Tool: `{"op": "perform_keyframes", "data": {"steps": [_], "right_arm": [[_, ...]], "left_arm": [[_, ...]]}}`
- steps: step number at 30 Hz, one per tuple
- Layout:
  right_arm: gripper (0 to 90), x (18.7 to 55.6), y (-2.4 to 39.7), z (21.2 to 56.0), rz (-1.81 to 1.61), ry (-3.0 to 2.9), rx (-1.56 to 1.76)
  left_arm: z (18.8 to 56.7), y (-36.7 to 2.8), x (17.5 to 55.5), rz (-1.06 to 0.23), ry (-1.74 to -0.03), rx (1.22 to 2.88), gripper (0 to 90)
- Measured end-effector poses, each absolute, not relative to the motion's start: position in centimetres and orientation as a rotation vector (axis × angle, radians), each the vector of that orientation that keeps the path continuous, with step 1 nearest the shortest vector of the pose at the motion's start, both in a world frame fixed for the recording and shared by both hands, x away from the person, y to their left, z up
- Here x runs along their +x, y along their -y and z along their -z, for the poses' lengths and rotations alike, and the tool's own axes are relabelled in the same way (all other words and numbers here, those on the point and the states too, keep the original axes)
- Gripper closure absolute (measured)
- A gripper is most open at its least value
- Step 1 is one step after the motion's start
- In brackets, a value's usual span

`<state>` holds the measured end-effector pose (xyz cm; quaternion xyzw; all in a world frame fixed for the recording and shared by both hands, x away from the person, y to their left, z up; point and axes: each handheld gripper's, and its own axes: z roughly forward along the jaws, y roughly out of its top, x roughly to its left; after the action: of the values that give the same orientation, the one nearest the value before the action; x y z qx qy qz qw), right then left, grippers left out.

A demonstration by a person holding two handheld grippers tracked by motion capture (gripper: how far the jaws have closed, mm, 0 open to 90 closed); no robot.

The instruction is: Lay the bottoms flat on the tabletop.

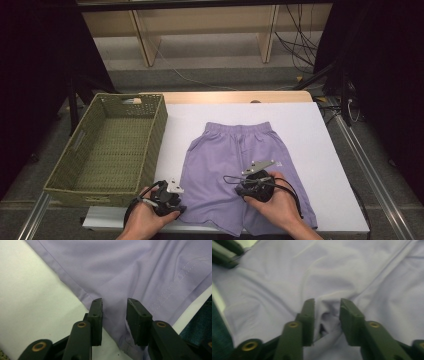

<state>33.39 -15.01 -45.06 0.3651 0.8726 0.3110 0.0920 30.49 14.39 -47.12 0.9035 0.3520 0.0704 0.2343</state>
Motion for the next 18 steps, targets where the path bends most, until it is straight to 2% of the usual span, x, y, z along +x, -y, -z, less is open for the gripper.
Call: {"op": "perform_keyframes", "data": {"steps": [2, 4, 7, 10, 12, 18], "right_arm": [[62.3, 33.3, 15.1, 45.0, -0.909, -2.596, 1.111], [62.3, 33.2, 15.0, 45.2, -0.871, -2.612, 1.11], [71.5, 33.0, 14.8, 45.7, -0.809, -2.643, 1.118], [82.8, 33.0, 14.6, 46.4, -0.807, -2.663, 1.105], [87.3, 33.0, 14.4, 46.6, -0.797, -2.667, 1.087], [89.6, 33.0, 14.2, 46.6, -0.806, -2.669, 1.072]], "left_arm": [[47.0, -14.4, 30.4, -0.191, -0.965, 2.497, 69.9], [47.0, -14.4, 30.2, -0.194, -0.966, 2.514, 78.2], [46.9, -14.4, 30.0, -0.202, -0.965, 2.535, 89.2], [46.8, -14.3, 29.6, -0.204, -0.965, 2.556, 89.9], [46.8, -14.4, 29.4, -0.215, -0.967, 2.552, 90.0], [46.8, -14.7, 28.8, -0.193, -0.968, 2.545, 90.0]]}}
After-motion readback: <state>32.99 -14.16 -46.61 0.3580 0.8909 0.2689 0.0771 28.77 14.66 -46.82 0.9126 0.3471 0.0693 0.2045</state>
